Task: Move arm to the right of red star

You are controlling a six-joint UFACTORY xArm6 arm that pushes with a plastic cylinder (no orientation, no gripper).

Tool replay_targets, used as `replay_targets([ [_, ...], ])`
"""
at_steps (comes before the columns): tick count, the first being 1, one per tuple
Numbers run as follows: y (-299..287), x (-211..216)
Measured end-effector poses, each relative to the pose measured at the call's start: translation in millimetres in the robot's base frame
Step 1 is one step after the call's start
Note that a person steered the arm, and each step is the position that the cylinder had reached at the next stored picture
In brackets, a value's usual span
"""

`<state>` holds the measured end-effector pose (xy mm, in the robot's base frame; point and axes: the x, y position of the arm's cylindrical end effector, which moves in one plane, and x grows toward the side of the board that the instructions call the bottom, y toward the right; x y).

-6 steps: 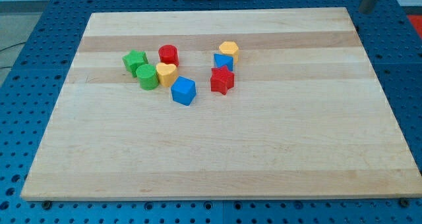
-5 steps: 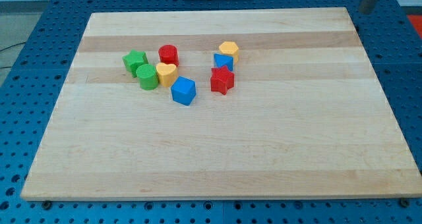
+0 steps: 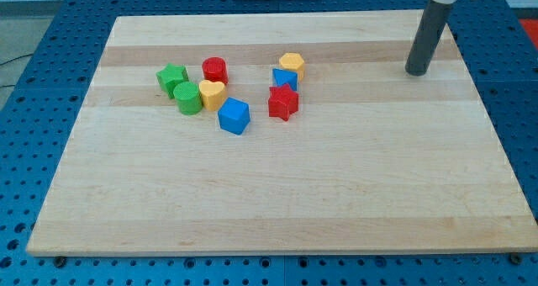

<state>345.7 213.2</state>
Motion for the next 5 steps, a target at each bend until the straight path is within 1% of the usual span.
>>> replay_targets([
  [1,-1,45],
  [2,-26,64],
  [3,-59,111],
  [4,-111,147],
  [5,-157,140],
])
